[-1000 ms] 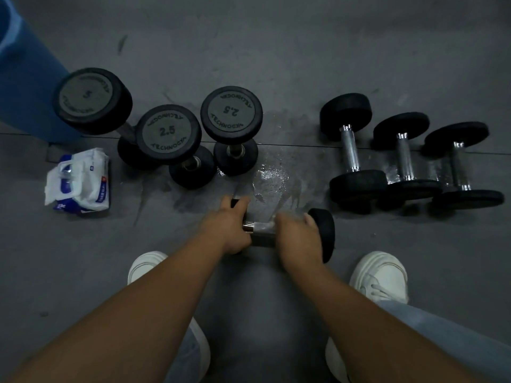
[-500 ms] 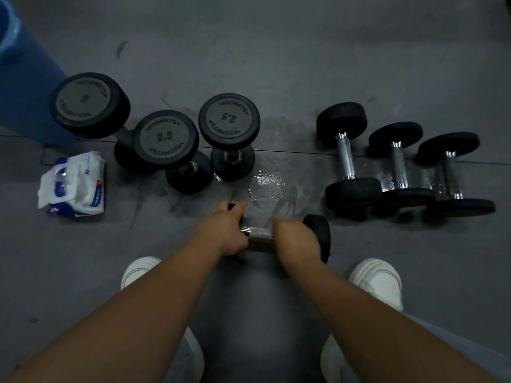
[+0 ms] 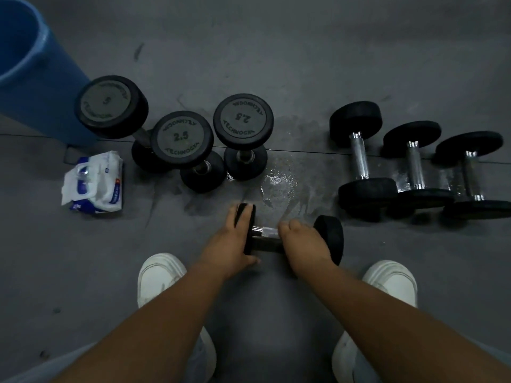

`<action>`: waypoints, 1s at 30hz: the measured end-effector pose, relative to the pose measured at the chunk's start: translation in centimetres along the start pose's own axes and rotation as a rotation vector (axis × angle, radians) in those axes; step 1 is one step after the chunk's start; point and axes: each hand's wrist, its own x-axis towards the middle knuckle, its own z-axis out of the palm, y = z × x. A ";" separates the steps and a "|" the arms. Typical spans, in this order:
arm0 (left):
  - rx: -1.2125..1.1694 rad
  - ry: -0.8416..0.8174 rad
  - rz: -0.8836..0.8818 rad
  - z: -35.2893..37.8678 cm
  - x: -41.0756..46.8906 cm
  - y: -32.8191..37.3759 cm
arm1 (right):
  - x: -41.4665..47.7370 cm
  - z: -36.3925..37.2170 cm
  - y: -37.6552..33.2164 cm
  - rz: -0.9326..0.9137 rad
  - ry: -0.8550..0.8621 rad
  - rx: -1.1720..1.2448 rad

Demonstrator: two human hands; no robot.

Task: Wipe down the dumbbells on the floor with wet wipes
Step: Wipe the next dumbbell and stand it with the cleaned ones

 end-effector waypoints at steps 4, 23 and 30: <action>0.042 0.017 -0.080 -1.8 1.7 1.4 | 2.3 -1.5 1.7 -0.026 -0.196 0.061; 0.129 -0.059 -0.095 -2.4 2.5 2.0 | 1.3 -1.4 0.0 0.199 0.262 0.108; 0.127 -0.109 -0.142 -3.1 3.5 2.3 | 2.2 -0.4 -0.5 0.278 0.297 0.209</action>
